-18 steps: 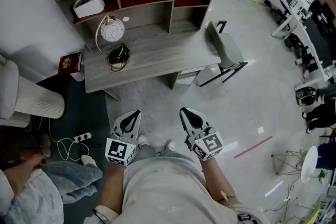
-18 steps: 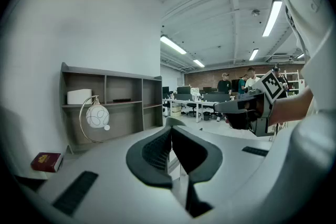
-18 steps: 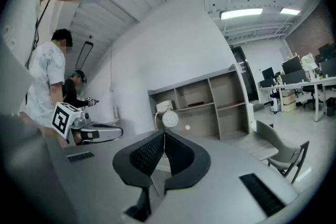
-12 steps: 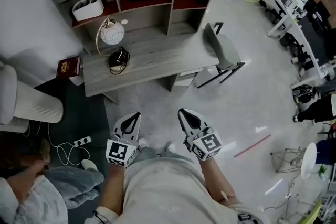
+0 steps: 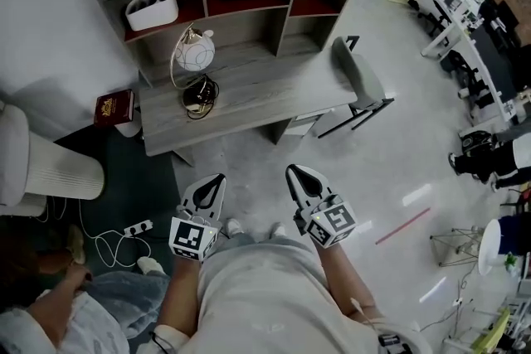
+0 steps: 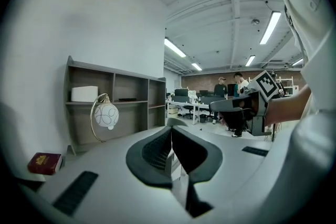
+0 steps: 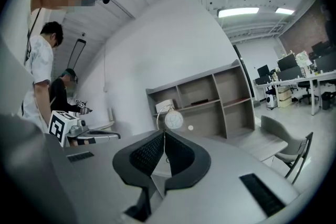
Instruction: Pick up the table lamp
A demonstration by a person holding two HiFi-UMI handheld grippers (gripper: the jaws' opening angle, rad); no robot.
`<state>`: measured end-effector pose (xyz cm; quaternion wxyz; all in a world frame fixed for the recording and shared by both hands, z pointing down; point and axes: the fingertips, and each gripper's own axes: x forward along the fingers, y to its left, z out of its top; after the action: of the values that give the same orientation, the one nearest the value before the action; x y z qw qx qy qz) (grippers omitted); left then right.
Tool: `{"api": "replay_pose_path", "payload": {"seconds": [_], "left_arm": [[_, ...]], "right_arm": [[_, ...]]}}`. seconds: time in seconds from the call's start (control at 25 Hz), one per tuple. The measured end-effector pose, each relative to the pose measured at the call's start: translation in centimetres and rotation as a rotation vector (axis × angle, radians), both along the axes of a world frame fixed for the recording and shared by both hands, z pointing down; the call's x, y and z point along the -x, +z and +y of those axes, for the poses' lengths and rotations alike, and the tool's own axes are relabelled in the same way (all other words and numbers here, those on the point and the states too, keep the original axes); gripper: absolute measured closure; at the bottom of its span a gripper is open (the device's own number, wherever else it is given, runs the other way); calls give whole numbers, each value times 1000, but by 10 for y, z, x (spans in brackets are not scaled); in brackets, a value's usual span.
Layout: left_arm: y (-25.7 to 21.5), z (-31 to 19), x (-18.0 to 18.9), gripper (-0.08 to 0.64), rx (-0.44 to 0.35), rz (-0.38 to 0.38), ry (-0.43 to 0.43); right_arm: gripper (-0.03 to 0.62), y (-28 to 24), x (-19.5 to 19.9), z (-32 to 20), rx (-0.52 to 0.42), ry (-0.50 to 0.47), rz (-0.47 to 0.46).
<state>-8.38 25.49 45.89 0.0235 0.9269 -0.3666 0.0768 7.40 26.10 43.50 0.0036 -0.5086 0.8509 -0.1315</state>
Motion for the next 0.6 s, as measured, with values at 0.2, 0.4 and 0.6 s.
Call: {"api": "replay_pose_path", "payload": {"seconds": [0.2,0.4,0.6], "left_arm": [[3,-22,29,543,3,29,-11],[10,-43,28,543,3,19,-1],[16,-79,23,543,20,9,-8]], "right_arm": [[557,6,30,-9,15,8,15],[557,16,29,-34,39,19,26],[557,24,18,-78,58,27,-2]]}}
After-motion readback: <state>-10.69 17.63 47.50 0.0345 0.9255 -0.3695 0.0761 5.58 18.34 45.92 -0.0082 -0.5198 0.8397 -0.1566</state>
